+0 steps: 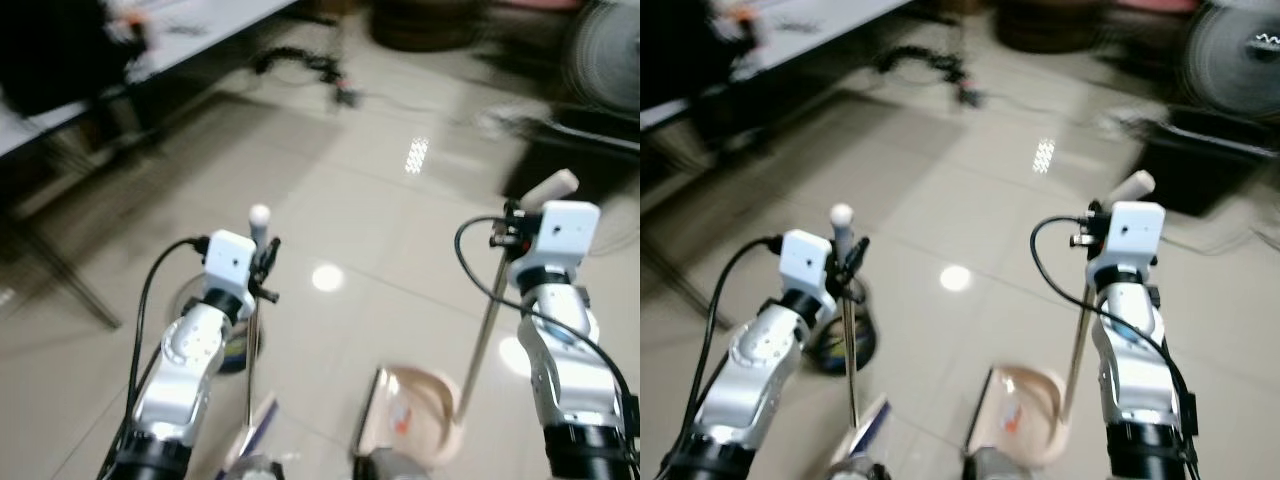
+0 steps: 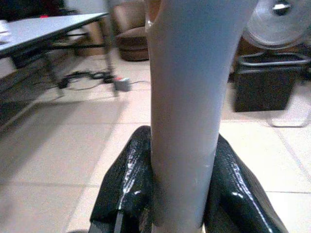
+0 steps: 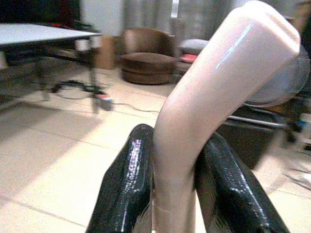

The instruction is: Sweep floor

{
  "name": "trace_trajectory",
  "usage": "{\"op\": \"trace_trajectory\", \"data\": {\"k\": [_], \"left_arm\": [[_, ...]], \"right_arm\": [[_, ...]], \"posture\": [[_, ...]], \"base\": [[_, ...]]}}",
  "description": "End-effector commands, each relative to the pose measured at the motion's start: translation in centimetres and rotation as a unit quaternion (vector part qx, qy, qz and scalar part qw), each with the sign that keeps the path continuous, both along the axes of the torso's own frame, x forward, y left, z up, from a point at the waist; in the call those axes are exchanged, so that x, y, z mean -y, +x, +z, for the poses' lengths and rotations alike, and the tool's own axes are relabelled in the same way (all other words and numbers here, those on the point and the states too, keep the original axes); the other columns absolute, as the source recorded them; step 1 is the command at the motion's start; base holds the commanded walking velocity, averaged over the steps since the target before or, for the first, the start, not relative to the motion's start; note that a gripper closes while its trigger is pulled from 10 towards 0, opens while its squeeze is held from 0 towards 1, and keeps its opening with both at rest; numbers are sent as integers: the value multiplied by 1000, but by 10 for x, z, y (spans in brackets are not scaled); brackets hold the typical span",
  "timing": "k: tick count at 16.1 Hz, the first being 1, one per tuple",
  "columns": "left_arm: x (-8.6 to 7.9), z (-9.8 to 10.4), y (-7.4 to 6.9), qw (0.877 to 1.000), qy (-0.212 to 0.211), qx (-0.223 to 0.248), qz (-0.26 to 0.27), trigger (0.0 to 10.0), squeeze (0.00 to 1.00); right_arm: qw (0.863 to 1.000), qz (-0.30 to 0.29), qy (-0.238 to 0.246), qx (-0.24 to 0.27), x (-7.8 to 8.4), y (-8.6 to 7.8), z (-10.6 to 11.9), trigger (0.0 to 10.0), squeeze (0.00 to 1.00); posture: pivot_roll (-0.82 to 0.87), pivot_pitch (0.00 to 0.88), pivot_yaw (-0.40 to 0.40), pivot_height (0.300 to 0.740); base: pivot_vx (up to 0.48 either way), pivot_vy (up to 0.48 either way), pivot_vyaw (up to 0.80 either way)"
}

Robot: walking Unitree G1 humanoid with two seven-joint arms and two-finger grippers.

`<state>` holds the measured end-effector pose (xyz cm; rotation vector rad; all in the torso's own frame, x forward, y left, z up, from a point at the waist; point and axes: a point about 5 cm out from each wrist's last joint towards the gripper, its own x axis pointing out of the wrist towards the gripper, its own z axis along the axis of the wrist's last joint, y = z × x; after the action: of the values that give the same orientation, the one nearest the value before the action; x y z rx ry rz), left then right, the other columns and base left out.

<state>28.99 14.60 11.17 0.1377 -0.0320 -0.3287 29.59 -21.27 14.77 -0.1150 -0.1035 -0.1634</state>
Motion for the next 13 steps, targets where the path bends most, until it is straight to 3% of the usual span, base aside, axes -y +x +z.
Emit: {"op": "trace_trajectory", "data": {"k": [1,6,13], "left_arm": [[-4,9,3,1000,11,17,1,10000,0],[-1,11,8,1000,18,23,4,10000,0],[-7,14,13,999,6,29,35,10000,0]], "right_arm": [[999,-4,-17,34,-2,1,16,10000,0],[998,-21,-16,53,4,1,29,10000,0],[999,-9,-1,46,-4,3,27,10000,0]], "posture": [[-17,89,21,740],[-22,97,30,740],[-17,103,25,740]], "base": [[0,0,-800],[0,0,-800],[0,0,-800]]}}
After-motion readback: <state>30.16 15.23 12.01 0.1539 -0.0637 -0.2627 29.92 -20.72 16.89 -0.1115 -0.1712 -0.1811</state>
